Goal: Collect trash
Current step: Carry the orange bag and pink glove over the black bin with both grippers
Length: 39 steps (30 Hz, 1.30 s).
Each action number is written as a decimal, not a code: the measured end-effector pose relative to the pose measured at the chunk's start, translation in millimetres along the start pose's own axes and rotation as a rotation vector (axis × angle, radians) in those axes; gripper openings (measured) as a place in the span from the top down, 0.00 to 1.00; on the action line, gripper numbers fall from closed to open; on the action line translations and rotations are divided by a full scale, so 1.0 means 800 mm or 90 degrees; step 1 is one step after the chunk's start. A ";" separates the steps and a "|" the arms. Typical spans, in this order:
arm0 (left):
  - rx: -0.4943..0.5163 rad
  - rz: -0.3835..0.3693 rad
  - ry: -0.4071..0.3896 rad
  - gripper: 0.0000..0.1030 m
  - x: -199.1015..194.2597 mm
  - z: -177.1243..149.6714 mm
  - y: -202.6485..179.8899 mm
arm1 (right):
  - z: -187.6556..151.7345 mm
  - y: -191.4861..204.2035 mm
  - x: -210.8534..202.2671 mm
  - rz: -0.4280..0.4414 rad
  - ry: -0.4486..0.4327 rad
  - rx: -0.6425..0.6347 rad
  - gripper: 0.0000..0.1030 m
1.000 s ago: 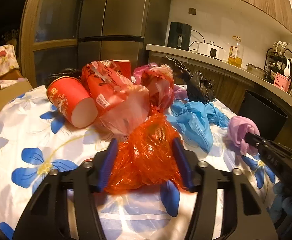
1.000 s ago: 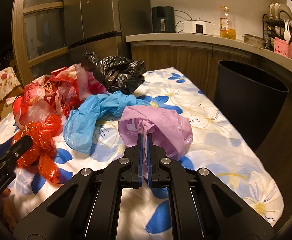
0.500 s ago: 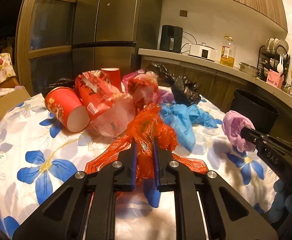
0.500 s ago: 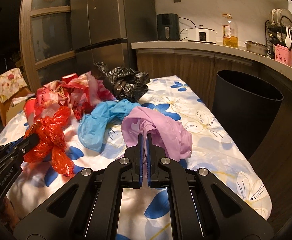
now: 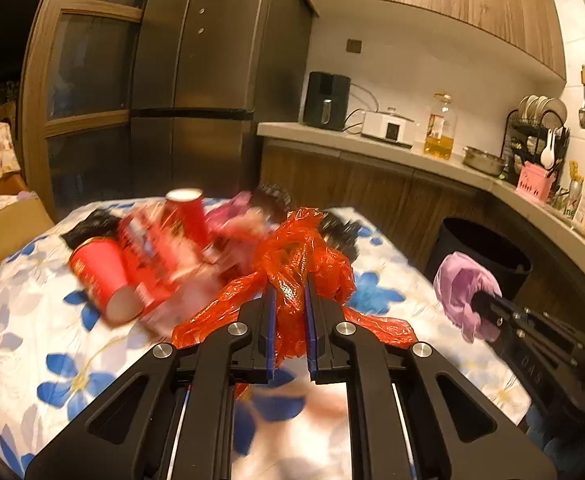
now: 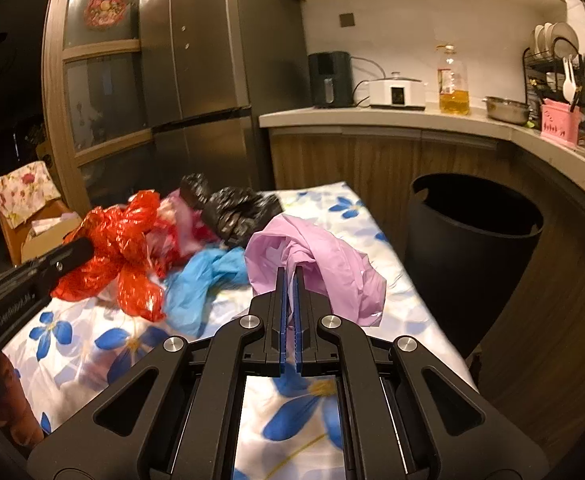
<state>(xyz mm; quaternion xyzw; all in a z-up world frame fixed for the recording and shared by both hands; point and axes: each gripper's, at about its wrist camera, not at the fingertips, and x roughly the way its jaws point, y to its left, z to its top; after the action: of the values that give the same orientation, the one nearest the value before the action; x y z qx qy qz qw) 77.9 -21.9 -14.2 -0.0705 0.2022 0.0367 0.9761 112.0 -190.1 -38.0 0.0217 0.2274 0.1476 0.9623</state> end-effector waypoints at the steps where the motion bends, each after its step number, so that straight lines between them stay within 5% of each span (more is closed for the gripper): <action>1: 0.005 -0.007 -0.007 0.89 0.002 0.007 -0.008 | 0.003 -0.004 -0.001 -0.003 -0.003 0.001 0.97; 25: 0.057 -0.127 -0.019 0.89 0.108 0.083 -0.179 | 0.085 -0.158 0.014 -0.138 -0.084 0.042 0.97; 39: 0.088 -0.195 0.001 0.88 0.175 0.088 -0.274 | 0.107 -0.241 0.032 -0.184 -0.091 0.060 0.97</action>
<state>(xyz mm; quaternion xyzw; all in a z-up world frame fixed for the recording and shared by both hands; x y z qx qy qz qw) 255.5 -221.8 20.6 -0.0333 0.1916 -0.1265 0.9727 225.0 -364.7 6.8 0.0444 0.1656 -0.0049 0.9852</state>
